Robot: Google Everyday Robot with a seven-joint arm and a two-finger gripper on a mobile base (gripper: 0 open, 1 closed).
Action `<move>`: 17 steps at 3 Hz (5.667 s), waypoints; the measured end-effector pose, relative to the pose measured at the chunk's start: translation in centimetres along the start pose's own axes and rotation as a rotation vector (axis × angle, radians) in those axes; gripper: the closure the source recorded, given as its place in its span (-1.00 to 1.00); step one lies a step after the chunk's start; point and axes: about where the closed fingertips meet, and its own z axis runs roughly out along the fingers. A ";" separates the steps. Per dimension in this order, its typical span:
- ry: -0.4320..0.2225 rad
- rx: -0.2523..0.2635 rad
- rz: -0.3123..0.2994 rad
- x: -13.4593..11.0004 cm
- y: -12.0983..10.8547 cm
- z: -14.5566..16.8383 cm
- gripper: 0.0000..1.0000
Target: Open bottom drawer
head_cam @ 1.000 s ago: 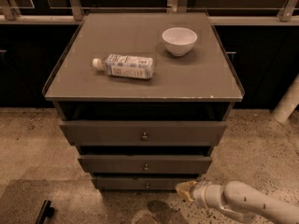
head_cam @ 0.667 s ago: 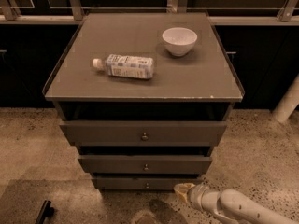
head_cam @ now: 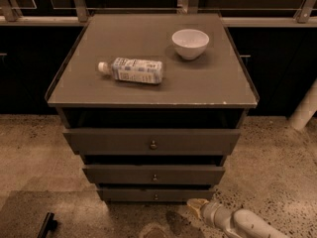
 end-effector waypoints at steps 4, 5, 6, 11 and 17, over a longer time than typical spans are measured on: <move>0.010 0.040 0.076 2.7 -3.6 5.2 1.00; -0.003 0.050 0.070 2.3 -5.0 7.0 1.00; -0.031 0.063 0.049 0.9 -6.4 7.9 1.00; -0.024 0.134 0.025 -0.6 -8.2 10.5 1.00; 0.139 0.053 0.056 1.7 -6.3 8.8 1.00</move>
Offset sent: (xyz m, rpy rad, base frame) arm 0.0104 0.0017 -0.0260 0.0252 0.0243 -0.0548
